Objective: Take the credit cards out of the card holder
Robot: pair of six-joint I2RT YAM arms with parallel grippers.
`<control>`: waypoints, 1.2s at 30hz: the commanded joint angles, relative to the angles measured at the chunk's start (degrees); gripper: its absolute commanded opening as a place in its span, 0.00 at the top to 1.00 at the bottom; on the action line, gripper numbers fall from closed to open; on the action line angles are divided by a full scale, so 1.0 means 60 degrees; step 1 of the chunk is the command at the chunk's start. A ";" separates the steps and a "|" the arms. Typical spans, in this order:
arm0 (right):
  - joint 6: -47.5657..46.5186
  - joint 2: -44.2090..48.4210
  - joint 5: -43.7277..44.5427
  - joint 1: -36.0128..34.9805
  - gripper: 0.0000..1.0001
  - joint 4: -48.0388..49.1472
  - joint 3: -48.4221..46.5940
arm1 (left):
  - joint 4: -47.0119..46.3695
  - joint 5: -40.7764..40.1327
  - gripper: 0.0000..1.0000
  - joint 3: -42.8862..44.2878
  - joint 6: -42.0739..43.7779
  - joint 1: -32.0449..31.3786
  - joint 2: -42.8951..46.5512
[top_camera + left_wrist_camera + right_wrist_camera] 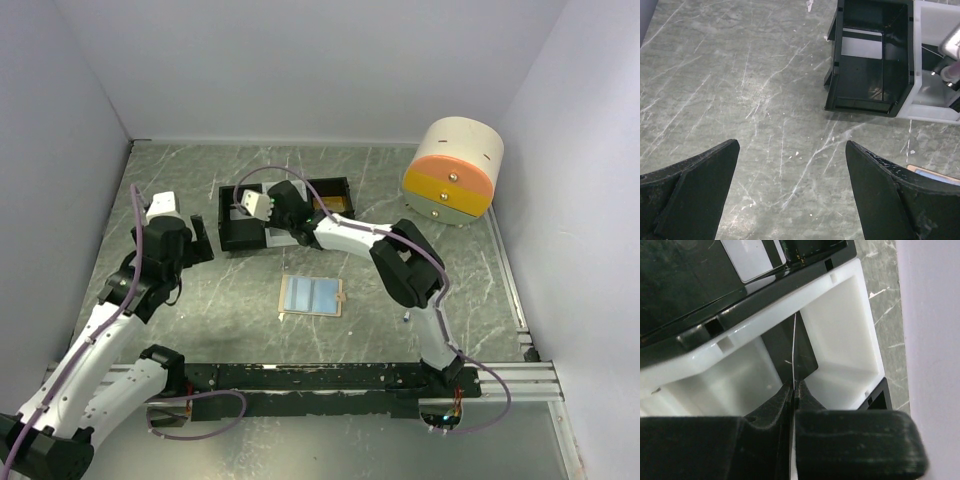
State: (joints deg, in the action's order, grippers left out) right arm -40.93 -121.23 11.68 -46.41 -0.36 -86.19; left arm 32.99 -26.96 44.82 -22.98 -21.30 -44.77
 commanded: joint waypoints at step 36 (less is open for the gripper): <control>-0.0790 -0.1146 -0.0841 0.0568 0.63 0.0725 -0.0577 | -0.0009 0.0227 0.01 0.0177 0.0242 0.0064 -0.0275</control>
State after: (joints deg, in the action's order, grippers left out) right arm -47.48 -129.99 8.16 -43.75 3.51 -90.30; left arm 32.99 -26.06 44.82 -22.44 -21.30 -46.48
